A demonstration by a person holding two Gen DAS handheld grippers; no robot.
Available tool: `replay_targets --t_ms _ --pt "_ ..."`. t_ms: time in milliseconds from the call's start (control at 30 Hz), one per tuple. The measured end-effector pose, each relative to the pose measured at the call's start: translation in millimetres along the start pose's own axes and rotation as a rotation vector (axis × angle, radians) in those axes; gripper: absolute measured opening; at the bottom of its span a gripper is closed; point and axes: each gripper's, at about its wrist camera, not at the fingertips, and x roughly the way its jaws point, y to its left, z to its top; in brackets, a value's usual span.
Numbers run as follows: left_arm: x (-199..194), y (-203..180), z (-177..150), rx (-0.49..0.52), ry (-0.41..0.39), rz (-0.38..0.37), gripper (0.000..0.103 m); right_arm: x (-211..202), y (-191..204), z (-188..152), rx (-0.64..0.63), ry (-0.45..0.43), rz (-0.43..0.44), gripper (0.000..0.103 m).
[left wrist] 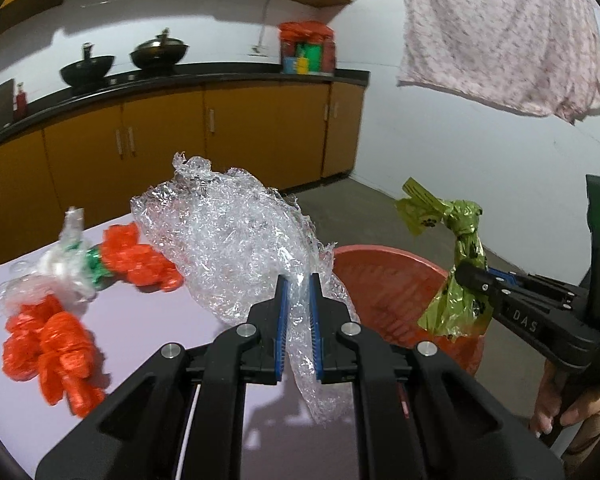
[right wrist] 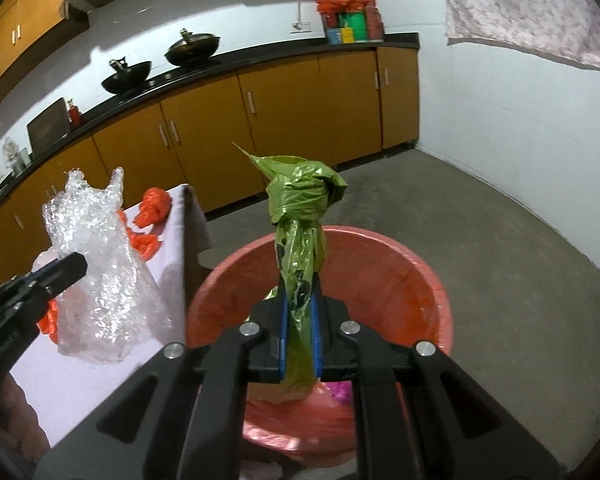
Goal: Collect trash
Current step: 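Carry the bubble wrap and green bag over the wastebasket with both tools, then open both tools to drop the bubble wrap and green bag into the wastebasket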
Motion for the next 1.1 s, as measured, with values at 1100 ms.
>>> replay_targets --t_ms 1100 --pt "63.6 -47.6 -8.5 0.088 0.109 -0.111 0.024 32.1 -25.7 -8.8 0.075 0.026 0.011 0.028"
